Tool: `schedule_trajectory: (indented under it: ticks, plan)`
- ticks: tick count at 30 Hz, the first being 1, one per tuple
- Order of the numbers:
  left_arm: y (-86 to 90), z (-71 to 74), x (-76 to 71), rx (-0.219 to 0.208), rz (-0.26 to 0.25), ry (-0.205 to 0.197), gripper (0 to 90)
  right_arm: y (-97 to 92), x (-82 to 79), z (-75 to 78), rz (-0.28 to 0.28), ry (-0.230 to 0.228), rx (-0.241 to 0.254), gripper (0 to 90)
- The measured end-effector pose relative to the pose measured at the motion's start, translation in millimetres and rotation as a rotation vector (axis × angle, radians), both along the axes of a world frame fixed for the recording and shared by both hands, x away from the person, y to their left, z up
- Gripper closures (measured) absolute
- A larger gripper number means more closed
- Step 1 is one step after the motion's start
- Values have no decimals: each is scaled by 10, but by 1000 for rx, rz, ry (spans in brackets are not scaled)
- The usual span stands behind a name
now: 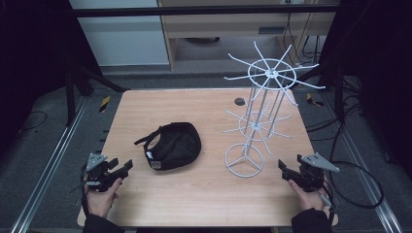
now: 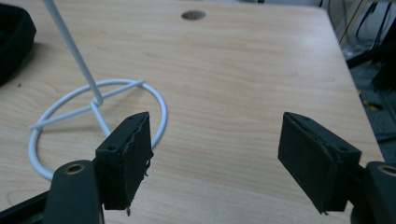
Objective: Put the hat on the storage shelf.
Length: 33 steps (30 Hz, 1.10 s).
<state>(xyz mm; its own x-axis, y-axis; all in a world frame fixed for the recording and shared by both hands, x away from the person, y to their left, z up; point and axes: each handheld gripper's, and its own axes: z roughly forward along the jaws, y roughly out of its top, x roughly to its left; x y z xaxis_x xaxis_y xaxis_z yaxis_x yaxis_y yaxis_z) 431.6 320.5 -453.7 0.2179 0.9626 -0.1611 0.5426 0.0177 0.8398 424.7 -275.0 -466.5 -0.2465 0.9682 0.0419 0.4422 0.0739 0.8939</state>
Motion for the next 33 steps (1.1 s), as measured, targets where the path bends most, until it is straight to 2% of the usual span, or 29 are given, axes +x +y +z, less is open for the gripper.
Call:
schedule_trajectory:
  ticks: [2,4,8,13,15,16,19,33]
  plan:
    - [-17,18,-16,-3,-7,-3,404,35,-15,-6,14,-23,-14,287]
    - [-36,28,-35,-12,-17,-5,420,88,-20,-11,41,-5,-23,306]
    - [-78,57,-61,4,-41,-14,466,189,-30,-36,99,25,-22,325]
    - [-131,68,-57,7,-55,-16,505,323,-34,-50,144,45,-25,323]
    - [-184,64,-41,13,-61,-8,516,440,-50,-36,186,49,-25,357]
    - [-184,64,-41,13,-61,-8,521,440,-50,-36,186,49,-25,357]
    - [-230,85,-36,19,-69,-17,525,601,-81,-14,230,46,-18,390]
    - [-376,118,59,24,-76,-34,519,1058,-145,-4,337,47,-19,446]
